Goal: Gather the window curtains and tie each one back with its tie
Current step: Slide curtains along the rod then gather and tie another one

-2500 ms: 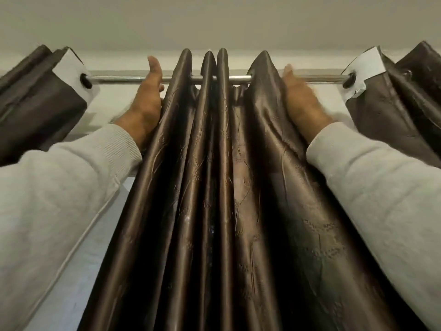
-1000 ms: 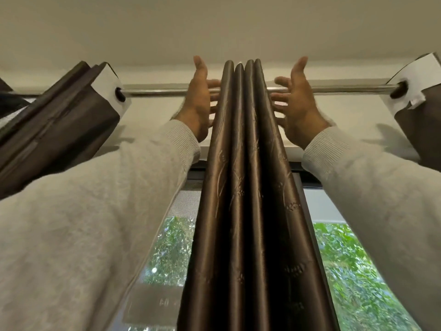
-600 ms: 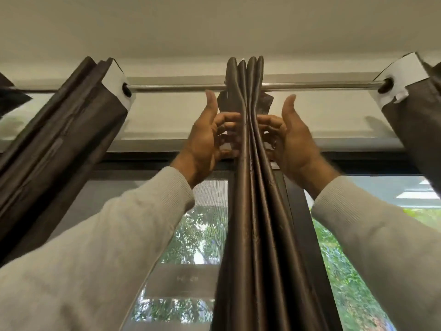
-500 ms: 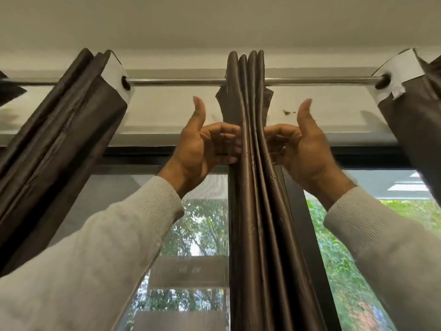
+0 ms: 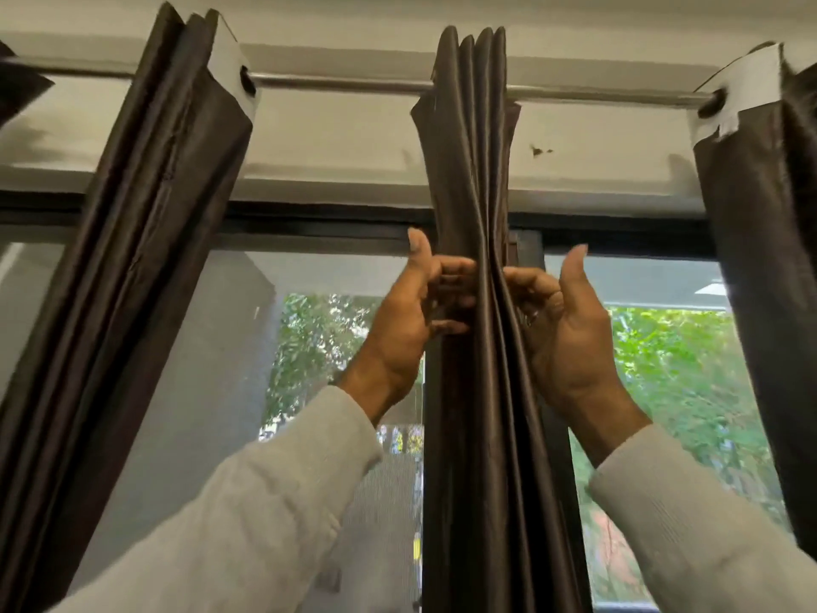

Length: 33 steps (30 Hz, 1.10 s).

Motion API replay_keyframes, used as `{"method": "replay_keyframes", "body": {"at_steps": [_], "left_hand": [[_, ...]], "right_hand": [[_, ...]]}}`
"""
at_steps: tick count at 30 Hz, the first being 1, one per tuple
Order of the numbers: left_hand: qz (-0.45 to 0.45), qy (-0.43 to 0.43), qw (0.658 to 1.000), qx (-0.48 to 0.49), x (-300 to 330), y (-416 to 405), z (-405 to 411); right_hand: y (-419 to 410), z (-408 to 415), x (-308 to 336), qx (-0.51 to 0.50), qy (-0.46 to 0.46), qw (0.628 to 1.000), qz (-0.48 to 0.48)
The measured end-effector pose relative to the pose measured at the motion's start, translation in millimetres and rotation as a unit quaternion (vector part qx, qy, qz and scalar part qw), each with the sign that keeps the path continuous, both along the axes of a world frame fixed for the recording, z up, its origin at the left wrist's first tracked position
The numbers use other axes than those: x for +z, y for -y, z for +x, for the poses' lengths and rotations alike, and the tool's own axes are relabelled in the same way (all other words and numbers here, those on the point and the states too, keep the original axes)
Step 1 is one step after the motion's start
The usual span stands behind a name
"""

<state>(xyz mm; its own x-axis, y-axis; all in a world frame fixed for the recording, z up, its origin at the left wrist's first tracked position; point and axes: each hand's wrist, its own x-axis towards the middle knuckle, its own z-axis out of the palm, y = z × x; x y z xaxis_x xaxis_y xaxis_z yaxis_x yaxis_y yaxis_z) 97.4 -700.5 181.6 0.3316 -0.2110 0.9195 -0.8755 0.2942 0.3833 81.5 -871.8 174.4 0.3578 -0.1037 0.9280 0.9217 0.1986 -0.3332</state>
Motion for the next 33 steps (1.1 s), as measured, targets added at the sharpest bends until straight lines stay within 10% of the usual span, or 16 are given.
{"method": "replay_keyframes", "body": {"at_steps": [12, 22, 33], "left_hand": [[-0.104, -0.094, 0.987, 0.083, -128, -22, -22], [-0.001, -0.231, 0.966, 0.114, -267, -17, -52], [0.019, -0.041, 0.913, 0.405, -328, -14, -76]], "right_hand": [[34, -27, -105, -0.009, -0.091, 0.996, -0.002], [14, -55, -262, -0.02, -0.182, 0.98, -0.081], [8, -80, -323, -0.317, -0.112, 0.937, -0.097]]}}
